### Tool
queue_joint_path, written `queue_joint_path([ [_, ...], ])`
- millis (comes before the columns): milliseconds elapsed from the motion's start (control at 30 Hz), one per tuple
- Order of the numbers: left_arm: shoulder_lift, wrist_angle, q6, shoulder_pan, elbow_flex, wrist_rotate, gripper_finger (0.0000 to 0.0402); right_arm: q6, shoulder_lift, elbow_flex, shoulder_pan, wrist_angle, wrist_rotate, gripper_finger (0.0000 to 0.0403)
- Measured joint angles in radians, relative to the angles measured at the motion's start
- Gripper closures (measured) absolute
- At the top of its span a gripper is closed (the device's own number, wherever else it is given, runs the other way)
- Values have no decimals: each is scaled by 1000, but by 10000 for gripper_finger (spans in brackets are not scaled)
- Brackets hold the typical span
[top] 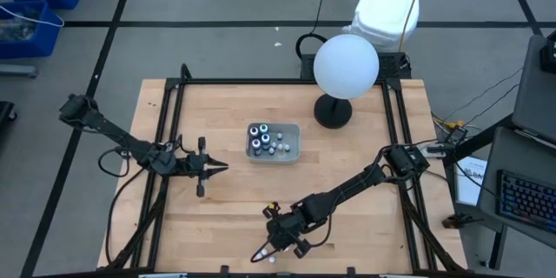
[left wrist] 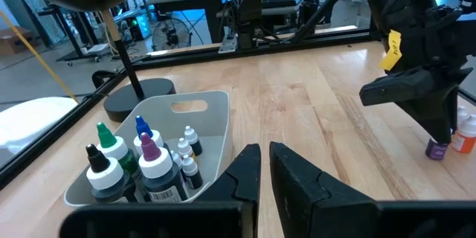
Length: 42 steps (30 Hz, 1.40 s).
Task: Pick & Place food coloring
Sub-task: Put the small purple food coloring bottle into the gray bin
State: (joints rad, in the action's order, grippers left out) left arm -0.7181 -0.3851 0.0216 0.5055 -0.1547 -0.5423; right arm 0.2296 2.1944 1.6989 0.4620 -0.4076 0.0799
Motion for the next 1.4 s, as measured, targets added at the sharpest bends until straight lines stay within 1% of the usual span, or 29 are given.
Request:
queue_joint_path([
  [233, 0, 0, 0, 0, 0, 0, 366, 26, -8, 0, 0, 11, -16, 351],
  [300, 0, 0, 0, 0, 0, 0, 366, 26, -28, 0, 0, 9, -65, 353],
  [367, 0, 0, 0, 0, 0, 0, 366, 19, -56, 0, 0, 6, -144, 354],
  [500, 0, 3, 0, 0, 0, 0, 366, 18, -140, 0, -16, -78, -280, 355],
  [667, 0, 28, 0, 0, 0, 0, 366, -30, -270, 0, -96, -229, -369, 356],
  [767, 0, 40, 0, 0, 0, 0, 366, -55, -337, 0, -166, -306, -394, 356],
  [933, 0, 72, 6, 0, 0, 0, 366, -56, -411, 0, -283, -352, -386, 356],
  [1067, 0, 91, -19, 0, 0, -5, 366, -18, -438, 1, -361, -394, -297, 356],
  [1167, 0, 60, -49, 0, 0, -6, 366, 7, -450, 1, -410, -407, -251, 355],
  [1333, 0, 31, 60, 0, 0, -9, 366, 15, -447, 1, -492, -405, -127, 355],
  [1400, 0, 18, 133, 0, 0, -9, 366, 5, -433, 1, -516, -383, -105, 355],
])
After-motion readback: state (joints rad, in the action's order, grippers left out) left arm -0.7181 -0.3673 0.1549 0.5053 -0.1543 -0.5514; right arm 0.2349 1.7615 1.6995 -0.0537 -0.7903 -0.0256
